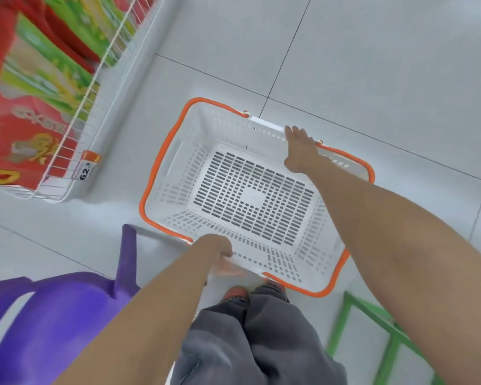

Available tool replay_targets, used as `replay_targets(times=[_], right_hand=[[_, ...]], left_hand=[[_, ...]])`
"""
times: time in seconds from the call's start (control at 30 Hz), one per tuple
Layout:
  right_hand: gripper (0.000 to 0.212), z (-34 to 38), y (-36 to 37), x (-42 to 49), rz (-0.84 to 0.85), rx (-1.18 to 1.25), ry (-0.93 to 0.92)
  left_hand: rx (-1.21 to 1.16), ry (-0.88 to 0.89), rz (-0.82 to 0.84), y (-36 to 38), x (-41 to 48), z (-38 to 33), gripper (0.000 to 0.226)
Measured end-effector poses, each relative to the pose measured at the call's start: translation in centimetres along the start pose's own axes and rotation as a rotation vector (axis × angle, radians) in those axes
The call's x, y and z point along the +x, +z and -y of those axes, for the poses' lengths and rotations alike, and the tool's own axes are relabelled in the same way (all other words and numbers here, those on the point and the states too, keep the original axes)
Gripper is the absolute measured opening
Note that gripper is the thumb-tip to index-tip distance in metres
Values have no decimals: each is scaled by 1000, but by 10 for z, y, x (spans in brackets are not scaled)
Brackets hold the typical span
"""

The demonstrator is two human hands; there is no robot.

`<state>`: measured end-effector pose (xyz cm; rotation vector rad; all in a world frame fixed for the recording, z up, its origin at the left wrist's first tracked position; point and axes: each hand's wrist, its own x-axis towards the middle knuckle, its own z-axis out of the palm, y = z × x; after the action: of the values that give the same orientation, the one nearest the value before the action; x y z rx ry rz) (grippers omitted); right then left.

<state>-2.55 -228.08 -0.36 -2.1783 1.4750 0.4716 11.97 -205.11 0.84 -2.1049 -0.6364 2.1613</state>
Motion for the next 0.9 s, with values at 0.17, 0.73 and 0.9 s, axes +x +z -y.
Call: replay_targets(times=[0.17,0.73,0.9], right_hand=[[68,4,-11,-67,9,310,78],[19,-6,-35,-421,-576,1234,1116],[11,-14,14,-467,-695,1377,1272]], left_hand=[[466,392,-301,8,-49,-10,21],[1653,1051,-285,210,-239,70,21],[1782,931,-195,251,-199,112,18]])
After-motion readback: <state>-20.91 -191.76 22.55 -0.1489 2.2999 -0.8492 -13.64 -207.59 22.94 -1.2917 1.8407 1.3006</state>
